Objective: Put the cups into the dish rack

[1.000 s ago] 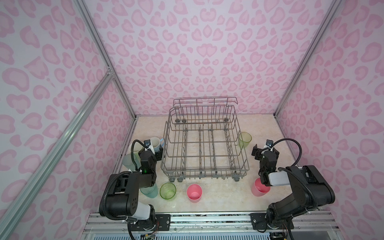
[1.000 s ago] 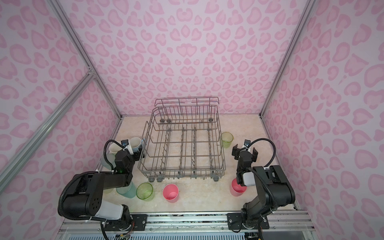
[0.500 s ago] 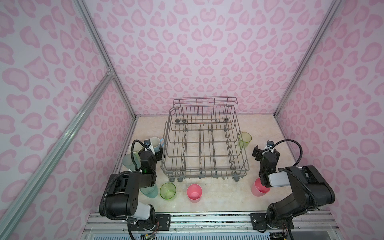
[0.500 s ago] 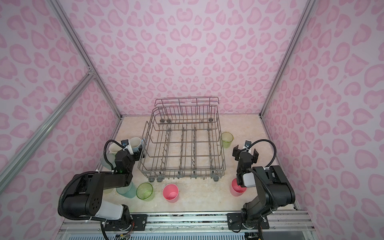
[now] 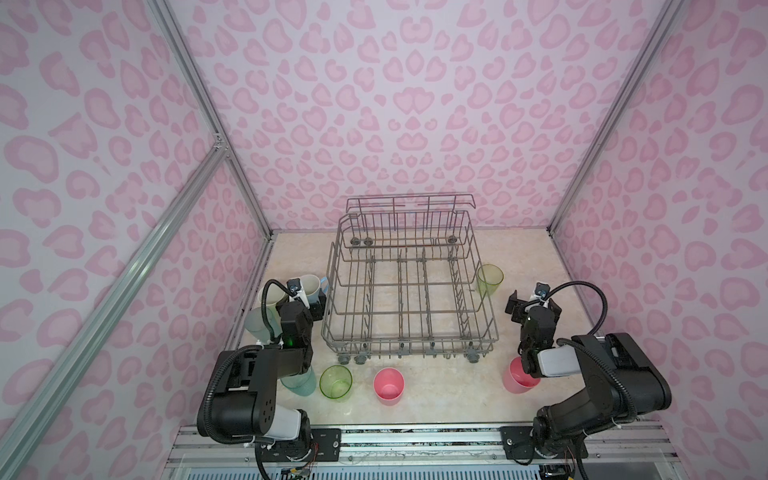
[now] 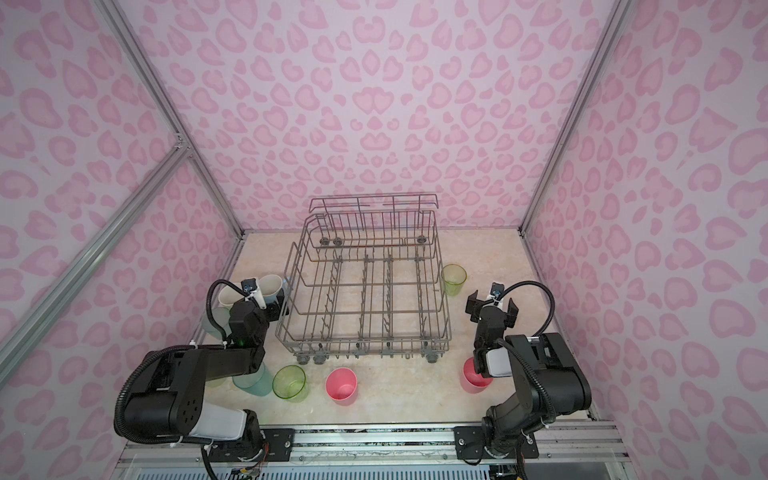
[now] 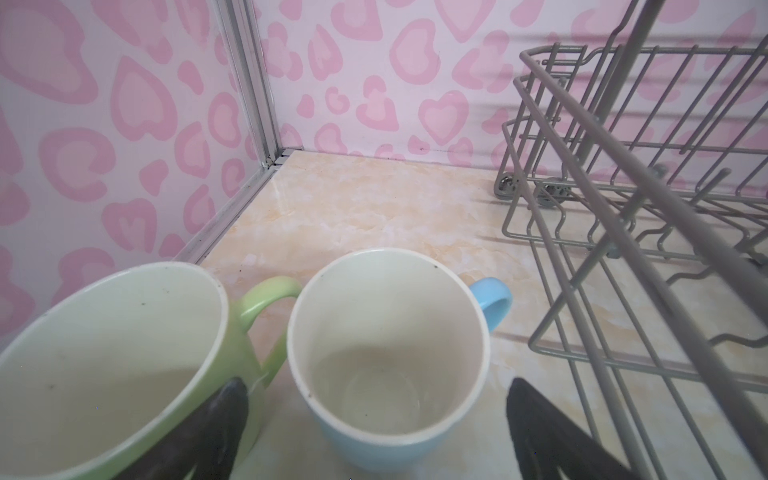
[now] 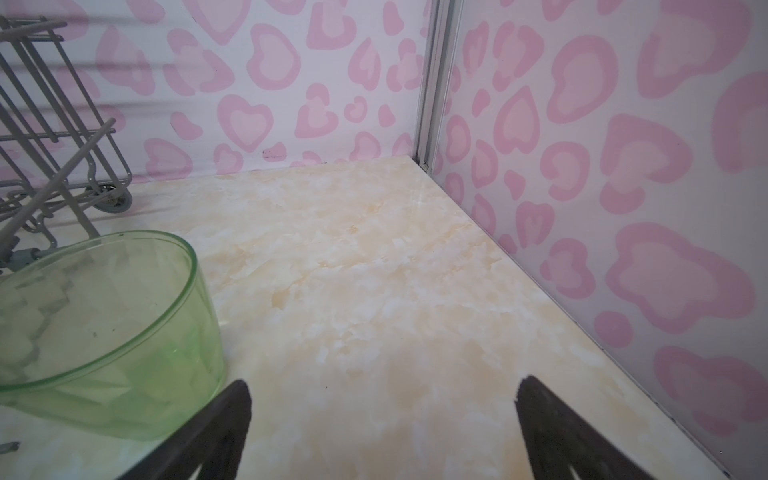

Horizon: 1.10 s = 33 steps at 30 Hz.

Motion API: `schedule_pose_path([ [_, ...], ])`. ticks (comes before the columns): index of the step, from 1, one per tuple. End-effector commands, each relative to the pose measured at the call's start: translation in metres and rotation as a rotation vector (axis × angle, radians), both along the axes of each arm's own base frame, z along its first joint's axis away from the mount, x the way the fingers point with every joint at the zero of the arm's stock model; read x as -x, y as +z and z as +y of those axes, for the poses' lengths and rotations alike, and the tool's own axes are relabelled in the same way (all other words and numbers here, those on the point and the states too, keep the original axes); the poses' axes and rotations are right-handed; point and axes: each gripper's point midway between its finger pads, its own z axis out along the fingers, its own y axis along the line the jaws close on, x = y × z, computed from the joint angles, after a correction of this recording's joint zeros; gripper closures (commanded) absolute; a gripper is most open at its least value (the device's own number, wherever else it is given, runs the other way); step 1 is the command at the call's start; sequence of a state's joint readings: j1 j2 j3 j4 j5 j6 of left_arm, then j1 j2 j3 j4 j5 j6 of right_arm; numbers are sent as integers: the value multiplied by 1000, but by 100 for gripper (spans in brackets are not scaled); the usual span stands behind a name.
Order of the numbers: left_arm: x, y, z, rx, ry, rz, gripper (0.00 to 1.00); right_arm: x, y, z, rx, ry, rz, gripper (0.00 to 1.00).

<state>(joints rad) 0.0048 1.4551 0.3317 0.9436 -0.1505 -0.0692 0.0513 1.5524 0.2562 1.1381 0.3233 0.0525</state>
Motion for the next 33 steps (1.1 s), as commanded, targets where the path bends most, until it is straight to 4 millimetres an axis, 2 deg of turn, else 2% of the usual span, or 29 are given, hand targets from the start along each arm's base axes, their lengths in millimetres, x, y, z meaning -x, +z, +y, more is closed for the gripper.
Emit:
schedule_pose_path([
  [1,-4,9,7,6,42,-7,1,-1,8,0,-4,0,-34,1],
  [11,-10,12,11,7,70,51,1,1,14,-1,-3,-4,-44,1],
  [21,-12,31,15,2,91,53,0,1,18,0,1,-7,-36,1],
  [33,-18,44,17,38,120,75,1,0,25,0,11,-19,-17,2],
])
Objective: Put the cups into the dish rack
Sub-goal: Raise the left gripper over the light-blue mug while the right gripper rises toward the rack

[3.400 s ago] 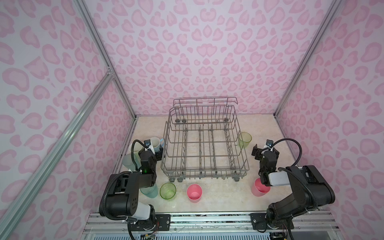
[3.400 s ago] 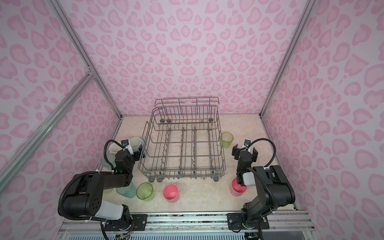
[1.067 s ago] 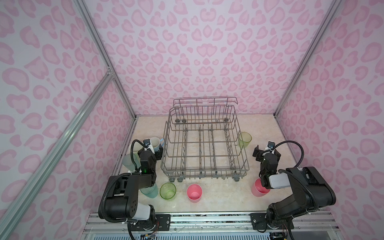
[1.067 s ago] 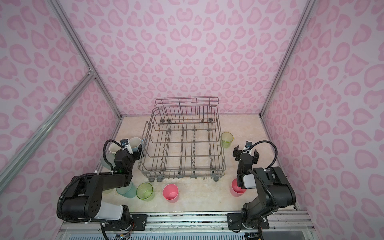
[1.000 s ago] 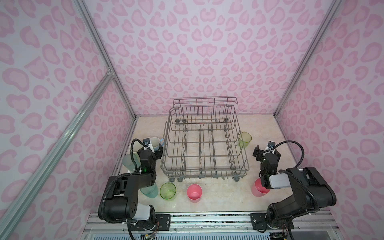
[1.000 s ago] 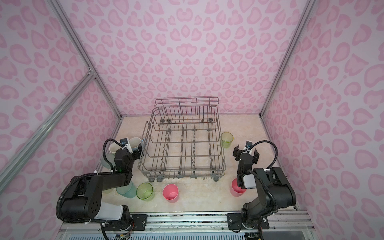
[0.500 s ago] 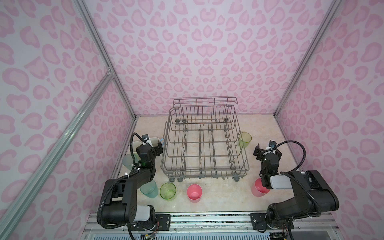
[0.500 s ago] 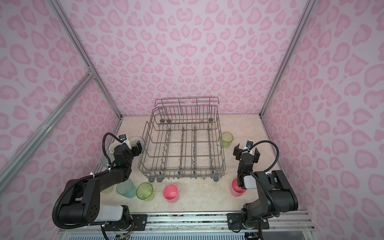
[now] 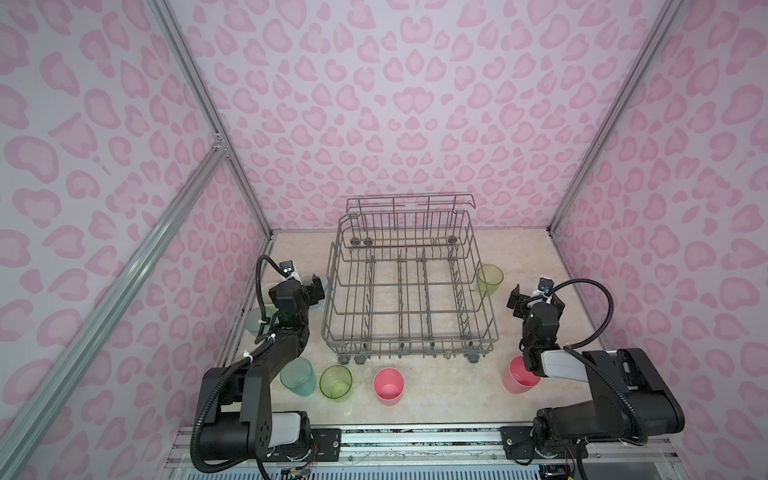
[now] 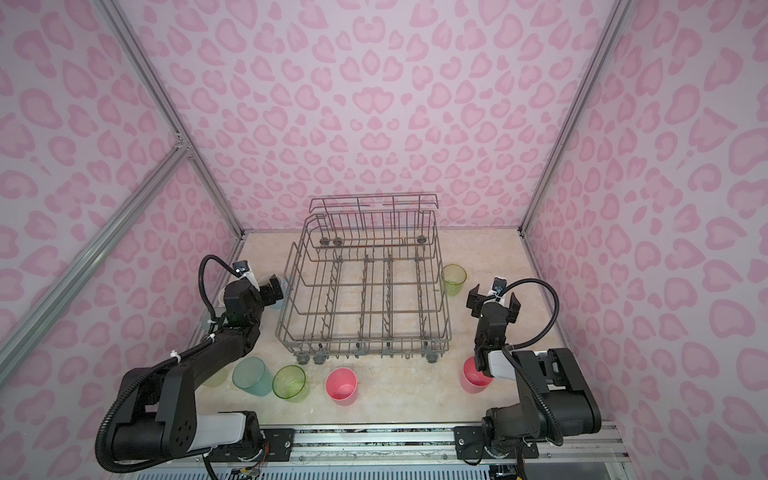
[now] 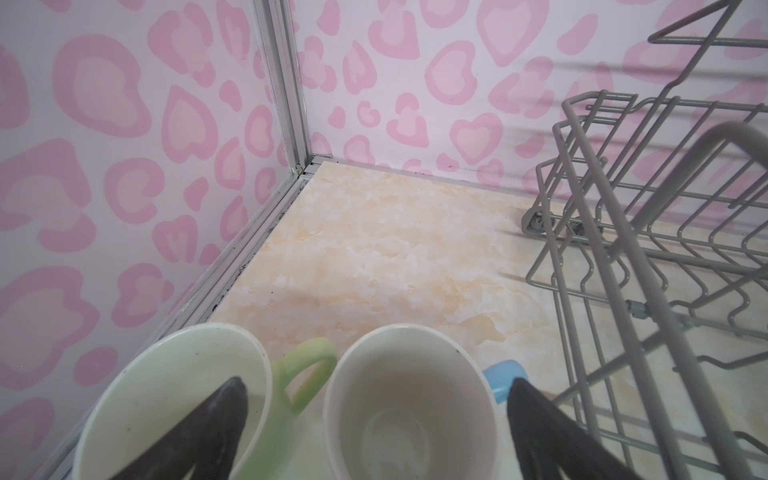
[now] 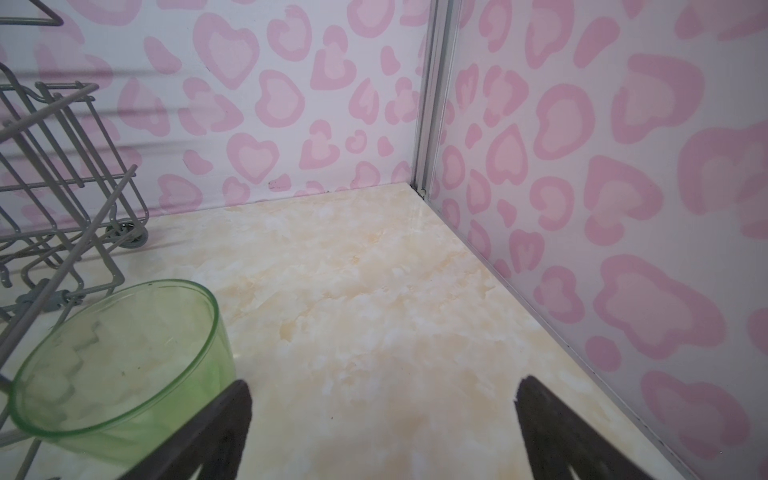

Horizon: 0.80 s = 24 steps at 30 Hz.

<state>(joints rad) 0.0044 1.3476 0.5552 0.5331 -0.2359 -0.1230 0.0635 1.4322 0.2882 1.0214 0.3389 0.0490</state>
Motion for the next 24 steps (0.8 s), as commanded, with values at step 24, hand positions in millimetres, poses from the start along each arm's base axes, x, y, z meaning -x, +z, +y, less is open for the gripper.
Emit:
schedule_pose_path([
  [24,-10,63,17,119,183,164,3,0,65,-6,-147,-101,51,6],
])
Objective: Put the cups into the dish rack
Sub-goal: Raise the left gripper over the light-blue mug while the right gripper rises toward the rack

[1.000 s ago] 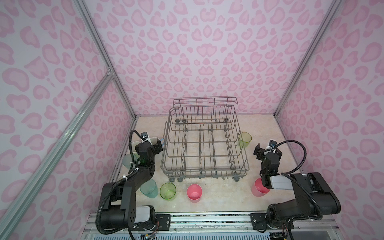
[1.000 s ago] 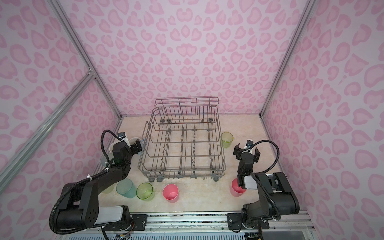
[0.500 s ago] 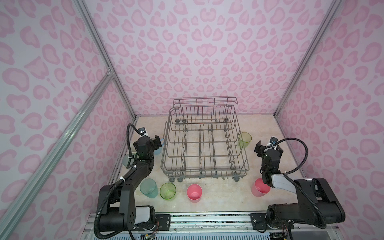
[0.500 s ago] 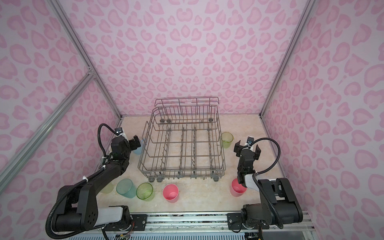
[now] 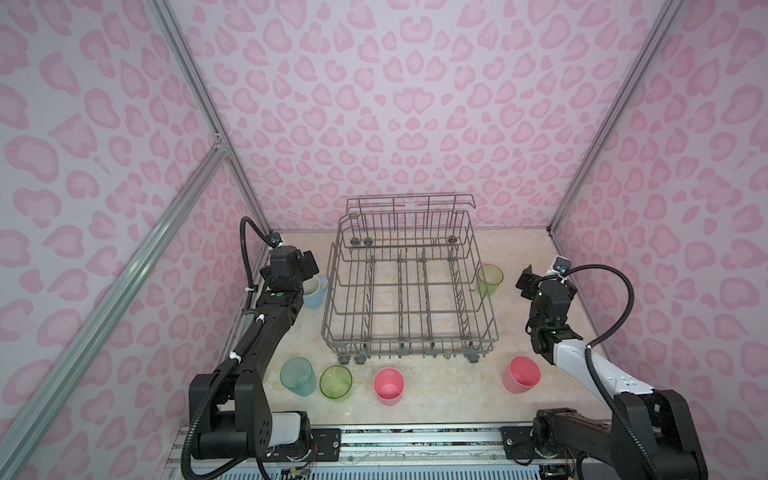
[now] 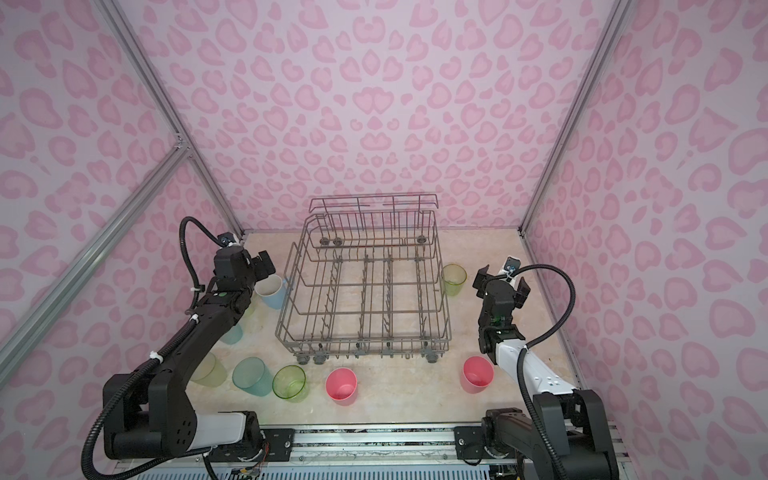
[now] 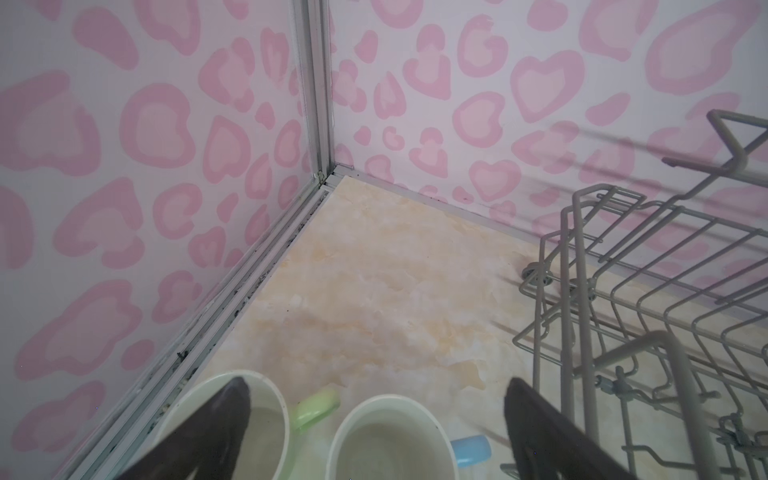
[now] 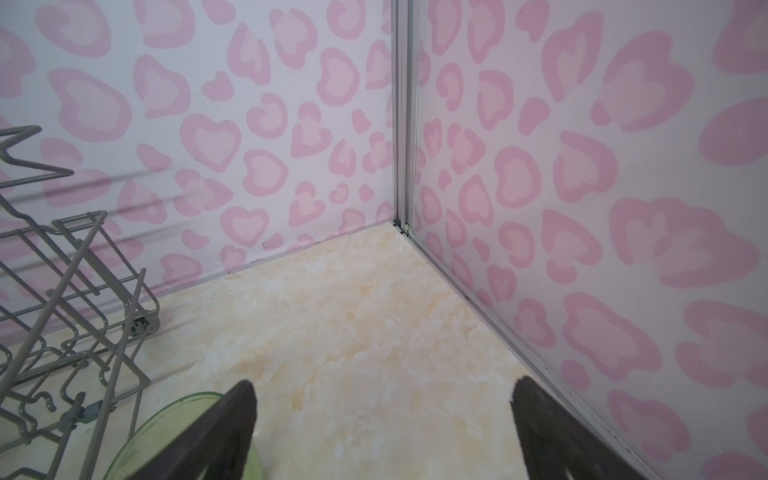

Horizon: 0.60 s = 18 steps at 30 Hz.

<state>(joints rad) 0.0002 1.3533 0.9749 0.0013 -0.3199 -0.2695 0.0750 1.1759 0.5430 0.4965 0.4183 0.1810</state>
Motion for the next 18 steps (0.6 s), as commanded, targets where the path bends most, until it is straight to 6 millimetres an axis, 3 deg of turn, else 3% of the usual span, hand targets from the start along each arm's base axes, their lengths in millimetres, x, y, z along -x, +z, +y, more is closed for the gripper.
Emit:
schedule_pose_path([
  [1,14,-8,5,37,61,100,3,8,-15,3,-72,-5,92,6],
  [7,25,-5,5,107,114,225,3,1,0,35,-135,96,131,6],
  [14,44,-16,1,215,144,353,1,-3,-4,74,-133,212,238,5],
  [18,50,-26,-4,332,151,394,9,-1,-7,89,-144,259,265,7],
])
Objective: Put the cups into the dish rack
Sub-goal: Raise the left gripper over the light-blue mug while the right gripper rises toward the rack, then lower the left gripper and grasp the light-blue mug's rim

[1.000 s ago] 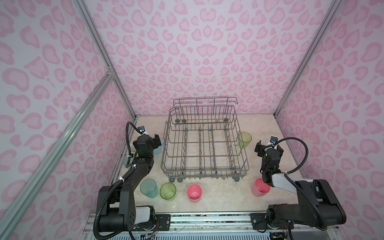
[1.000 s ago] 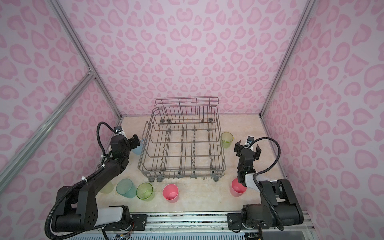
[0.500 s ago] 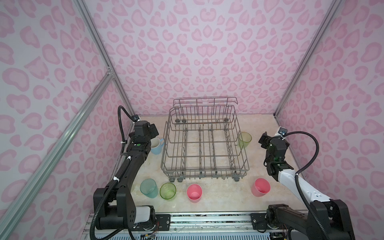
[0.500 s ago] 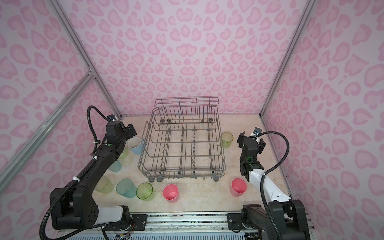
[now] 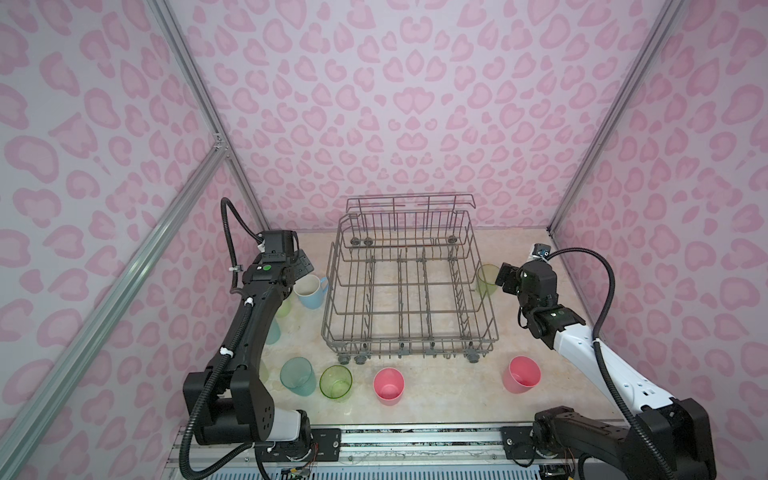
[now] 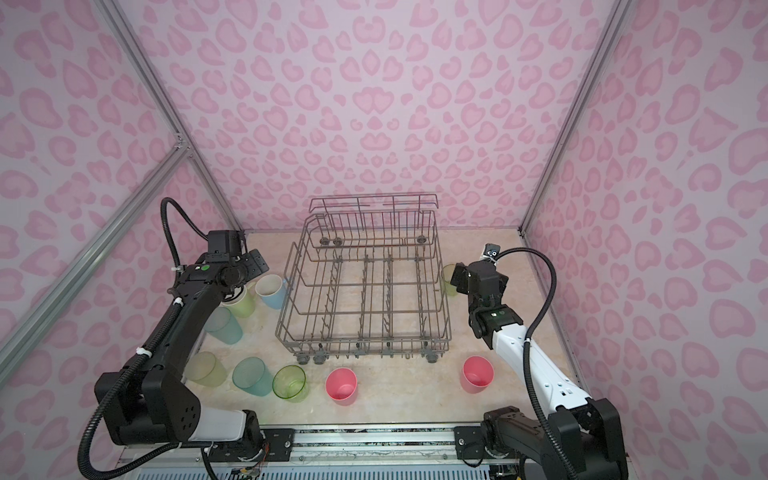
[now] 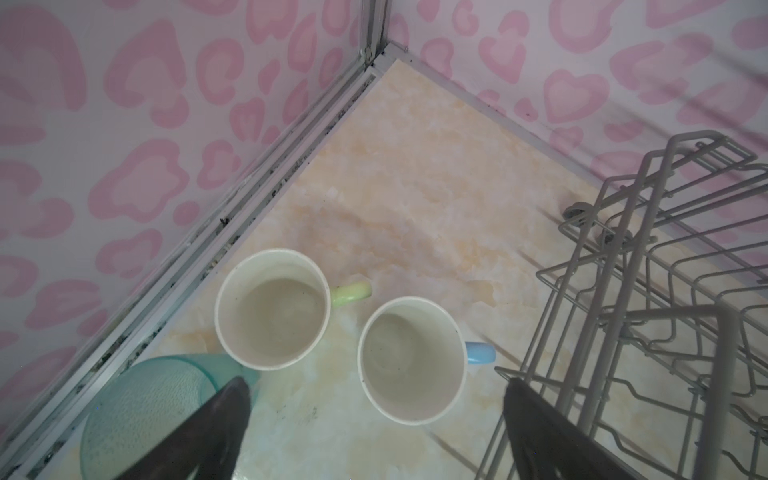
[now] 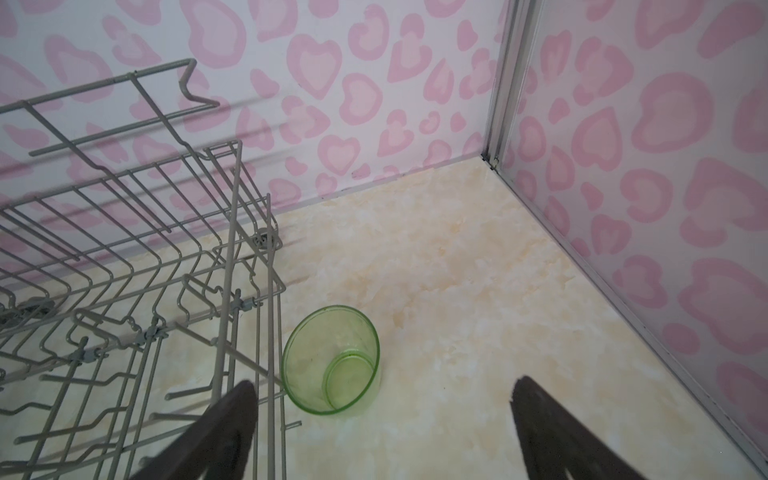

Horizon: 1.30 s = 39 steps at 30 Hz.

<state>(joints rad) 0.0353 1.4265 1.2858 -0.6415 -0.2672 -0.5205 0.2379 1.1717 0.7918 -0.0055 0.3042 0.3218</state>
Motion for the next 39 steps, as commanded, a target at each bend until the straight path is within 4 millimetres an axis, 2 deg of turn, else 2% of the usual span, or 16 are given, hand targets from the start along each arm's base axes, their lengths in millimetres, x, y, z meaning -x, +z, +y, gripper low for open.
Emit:
schedule_pose_path([
  [1,12,-15,-11,137,24,72,10,5,-12,12,-18,43,61,8],
  [4,12,-21,-14,196,51,99,21,7,-15,20,-26,73,80,12],
  [6,14,-32,-17,233,71,139,26,7,-17,25,-26,95,90,13],
  [7,9,-24,-18,249,80,122,28,8,-19,26,-25,101,95,14],
  [12,7,-37,-23,331,151,171,37,11,-26,36,-40,136,107,16],
  [20,18,-59,-29,438,304,236,42,13,-27,49,-54,179,101,16],
  [28,29,-72,-35,539,451,264,43,12,-33,53,-55,195,112,16],
  [33,26,-79,-43,614,497,259,43,13,-37,55,-55,205,115,16],
  [39,22,-82,-42,657,570,244,43,12,-36,58,-58,221,107,16],
])
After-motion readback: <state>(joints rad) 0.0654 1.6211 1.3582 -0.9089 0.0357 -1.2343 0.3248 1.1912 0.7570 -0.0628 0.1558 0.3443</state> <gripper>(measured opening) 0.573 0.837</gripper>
